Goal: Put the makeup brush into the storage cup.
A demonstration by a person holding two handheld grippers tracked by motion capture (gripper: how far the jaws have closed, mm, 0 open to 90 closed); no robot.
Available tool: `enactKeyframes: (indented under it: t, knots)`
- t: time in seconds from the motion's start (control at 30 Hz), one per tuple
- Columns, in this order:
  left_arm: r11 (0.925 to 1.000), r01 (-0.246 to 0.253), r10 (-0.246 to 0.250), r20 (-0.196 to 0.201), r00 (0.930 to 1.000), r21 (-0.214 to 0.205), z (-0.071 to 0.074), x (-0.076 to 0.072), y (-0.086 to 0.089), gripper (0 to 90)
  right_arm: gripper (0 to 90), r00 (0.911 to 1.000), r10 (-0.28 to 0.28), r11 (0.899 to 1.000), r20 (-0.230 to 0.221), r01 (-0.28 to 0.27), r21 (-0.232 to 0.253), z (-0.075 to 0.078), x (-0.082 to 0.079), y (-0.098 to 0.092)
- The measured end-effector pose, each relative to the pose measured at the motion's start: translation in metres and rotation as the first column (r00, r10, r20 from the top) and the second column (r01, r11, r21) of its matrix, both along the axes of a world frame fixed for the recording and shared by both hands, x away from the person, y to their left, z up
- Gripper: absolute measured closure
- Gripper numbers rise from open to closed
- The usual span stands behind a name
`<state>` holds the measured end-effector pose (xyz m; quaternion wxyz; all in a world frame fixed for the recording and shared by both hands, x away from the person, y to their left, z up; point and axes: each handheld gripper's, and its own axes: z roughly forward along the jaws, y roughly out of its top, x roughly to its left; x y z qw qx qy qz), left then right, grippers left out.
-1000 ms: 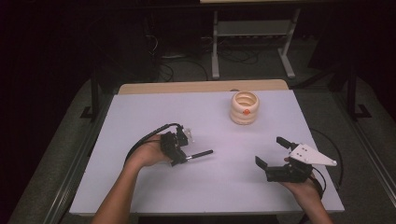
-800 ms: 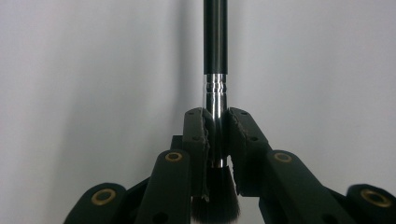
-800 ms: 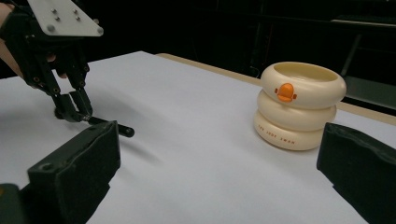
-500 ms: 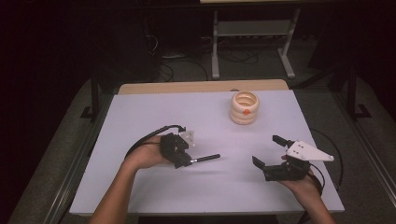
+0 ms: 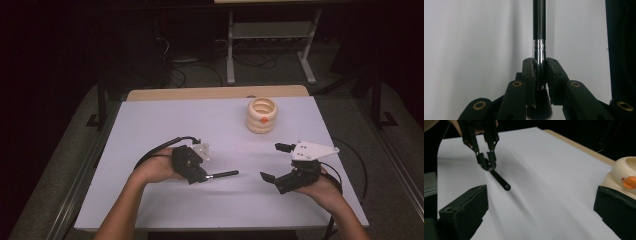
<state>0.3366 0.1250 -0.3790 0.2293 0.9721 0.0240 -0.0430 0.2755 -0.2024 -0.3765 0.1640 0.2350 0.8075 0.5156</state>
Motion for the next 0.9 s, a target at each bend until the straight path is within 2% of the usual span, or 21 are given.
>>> enactKeyframes:
  t: [0.07, 0.1, 0.17, 0.2, 0.47, 0.53, 0.9]
  knots:
    - [1.0, 0.009, -0.009, 0.0, 1.0, -0.001, 0.0, 0.0, -0.001, 77.5, 0.0, 0.9991, 0.032, 0.999, -0.027, -0.032, -0.008, 0.0, 0.003, 0.002]
    - [1.0, 0.009, -0.009, 0.0, 1.0, -0.001, 0.0, 0.0, -0.001, 77.4, 0.0, 0.9991, 0.032, 0.999, -0.027, -0.032, -0.008, 0.0, 0.003, 0.002]
    - [0.9999, 0.011, -0.011, -0.003, 0.9999, -0.002, 0.0, -0.002, -0.001, 77.5, 0.0, 0.9948, 0.071, 0.997, -0.073, -0.073, -0.012, 0.0, 0.007, 0.007]
    - [0.9998, 0.019, -0.019, -0.006, 0.9998, 0.0, 0.001, -0.002, -0.001, 77.5, 0.0, 0.9938, 0.078, 0.997, -0.079, -0.08, -0.016, 0.001, 0.007, 0.008]
    - [0.9995, 0.021, -0.021, -0.003, 0.9998, -0.022, 0.005, -0.004, -0.001, 77.5, 0.0, 0.9854, 0.134, 0.989, -0.105, -0.139, -0.044, 0.005, 0.015, 0.019]
    - [0.9993, 0.029, -0.029, -0.009, 0.9995, -0.024, 0.006, -0.005, -0.001, 77.4, 0.0, 0.9796, 0.159, 0.984, -0.123, -0.166, -0.056, 0.006, 0.019, 0.024]
    - [0.9988, 0.044, -0.044, -0.006, 0.999, -0.024, 0.008, -0.007, -0.005, 77.5, 0.0, 0.9655, 0.209, 0.97, -0.155, -0.225, -0.091, 0.01, 0.029, 0.035]
